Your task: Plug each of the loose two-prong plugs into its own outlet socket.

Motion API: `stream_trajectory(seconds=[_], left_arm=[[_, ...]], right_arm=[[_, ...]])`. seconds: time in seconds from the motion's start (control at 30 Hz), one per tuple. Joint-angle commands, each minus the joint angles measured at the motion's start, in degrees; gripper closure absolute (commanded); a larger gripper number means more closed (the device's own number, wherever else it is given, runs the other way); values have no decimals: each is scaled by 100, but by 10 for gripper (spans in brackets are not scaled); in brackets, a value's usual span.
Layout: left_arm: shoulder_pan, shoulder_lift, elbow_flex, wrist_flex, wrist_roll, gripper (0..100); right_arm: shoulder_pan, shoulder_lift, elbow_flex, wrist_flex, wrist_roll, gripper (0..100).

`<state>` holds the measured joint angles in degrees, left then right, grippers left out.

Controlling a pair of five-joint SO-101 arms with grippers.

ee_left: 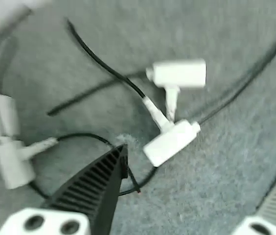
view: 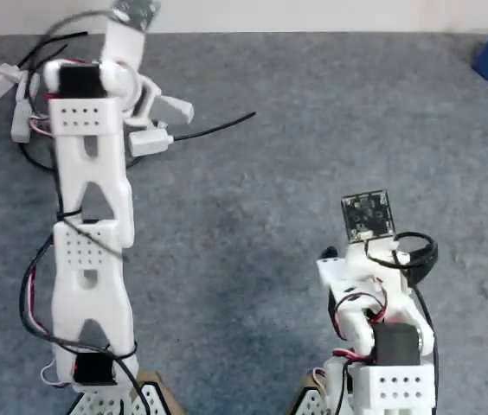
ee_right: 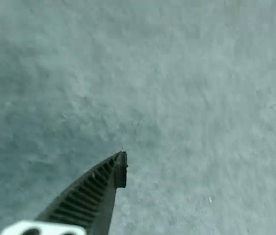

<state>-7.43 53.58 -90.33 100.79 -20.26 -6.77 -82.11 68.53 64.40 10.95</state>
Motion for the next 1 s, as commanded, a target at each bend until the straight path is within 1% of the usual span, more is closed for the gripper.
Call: stream_trajectory(seconds=[0.0, 0.1, 0.13, 0.17, 0.23, 0.33, 0.4, 0.47, 0.5, 0.53, 0.57, 0.63, 0.77, 0.87, 0.93, 0.97], left_arm=[[-4, -1560, 356, 44, 158, 653], [-22, -2554, 1156, 44, 167, 809], [-22, -2914, 1543, 44, 167, 836], [-22, -3284, 1965, 44, 167, 841], [-22, -4092, 2897, 35, 316, 845], [-22, -5429, 4286, 18, 475, 847], [-13, -6281, 5200, 9, 475, 873], [-13, -7116, 6141, 9, 484, 939], [-13, -7530, 6624, 9, 510, 990], [13, -7960, 7125, 0, 510, 996], [13, -8391, 7600, 0, 501, 979], [13, -9262, 8629, -88, 510, 997], [-13, -11196, 10844, -615, 589, 993], [13, -12752, 12497, -985, 607, 993], [-4, -13622, 13270, -1143, 510, 994], [-13, -14009, 13402, -1160, 360, 994]], right_arm=[[-136, 13, -602, 189, -202, 443], [-268, 13, -725, 400, -176, 460], [-330, 4, -743, 453, -176, 487], [-382, 4, -752, 514, -176, 527], [-453, -13, -760, 576, -167, 646], [-655, -48, -760, 576, -167, 869], [-892, -48, -760, 611, -167, 998], [-1051, -48, -752, 708, -176, 969], [-1086, -48, -752, 725, -167, 978], [-1077, -48, -752, 716, -185, 993], [-1068, -48, -752, 716, -193, 994], [-1015, -48, -708, 708, -193, 991], [-532, -48, -655, 637, -202, 992], [-145, -57, -295, 418, -176, 992], [110, -57, 22, 233, -167, 992], [180, -57, 259, 40, -158, 992]])
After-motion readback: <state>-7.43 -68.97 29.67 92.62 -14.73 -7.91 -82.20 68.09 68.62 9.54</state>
